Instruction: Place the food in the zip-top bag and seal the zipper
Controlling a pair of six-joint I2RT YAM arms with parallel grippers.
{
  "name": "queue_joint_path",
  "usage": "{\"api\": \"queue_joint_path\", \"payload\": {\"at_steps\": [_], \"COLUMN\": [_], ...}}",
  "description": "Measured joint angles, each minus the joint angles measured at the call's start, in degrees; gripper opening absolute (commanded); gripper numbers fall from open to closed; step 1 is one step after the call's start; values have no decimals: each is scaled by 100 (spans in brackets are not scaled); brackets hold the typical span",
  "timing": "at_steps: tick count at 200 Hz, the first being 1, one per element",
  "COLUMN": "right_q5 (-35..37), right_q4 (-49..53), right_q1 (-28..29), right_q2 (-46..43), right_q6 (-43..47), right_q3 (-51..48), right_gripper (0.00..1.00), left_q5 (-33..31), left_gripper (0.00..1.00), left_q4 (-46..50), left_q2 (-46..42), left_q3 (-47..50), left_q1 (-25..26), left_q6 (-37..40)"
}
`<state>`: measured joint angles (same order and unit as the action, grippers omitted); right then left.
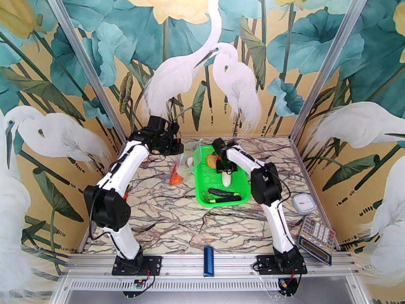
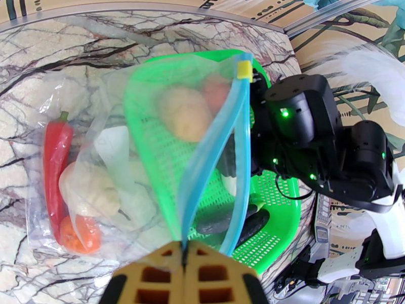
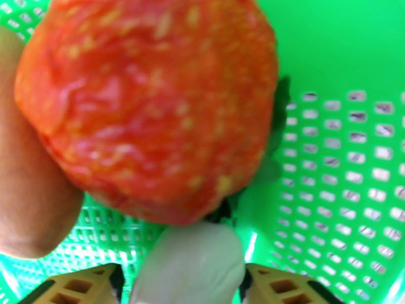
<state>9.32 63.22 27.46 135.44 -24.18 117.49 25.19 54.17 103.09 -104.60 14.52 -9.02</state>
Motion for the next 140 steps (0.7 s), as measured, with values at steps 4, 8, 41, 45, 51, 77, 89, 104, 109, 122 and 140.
{"api": "queue_joint_path", "payload": {"at_steps": [4,8,41,45,51,77,89,104,109,122,140], "right_q5": [-20,-44,-212,-225,-258,-514,-669,-828,-885,-984,-1093], "right_q4": [-2,-7,-4,-20,-52,-313,-431,-562,-614,-761,-1008], "right_q1": [0,0,-22,-22,-26,-94,-129,-162,-160,-179,-184], "right_q2": [0,0,0,-4,-31,-363,-621,-975,-1102,-1473,-2057], "right_q6": [4,-2,-61,-74,-81,-181,-273,-385,-424,-525,-667], "right_q3": [0,0,-2,-17,-66,-588,-938,-1292,-1392,-1576,-1694], "right_gripper": [58,56,39,37,35,32,32,32,32,33,33], "left_q5": [0,0,0,0,0,0,0,0,0,2,4], "left_gripper": [0,0,0,0,0,0,0,0,0,0,0], "left_q4": [0,0,0,0,-2,-4,-13,-20,-20,-17,-24], "left_q2": [0,0,0,0,0,0,0,2,4,26,125], "left_q3": [0,0,0,0,0,0,0,-2,-2,-20,-118], "left_q1": [0,0,0,0,0,0,0,0,0,0,0], "left_q6": [0,0,0,0,0,-20,-26,-39,-39,-39,-42]}}
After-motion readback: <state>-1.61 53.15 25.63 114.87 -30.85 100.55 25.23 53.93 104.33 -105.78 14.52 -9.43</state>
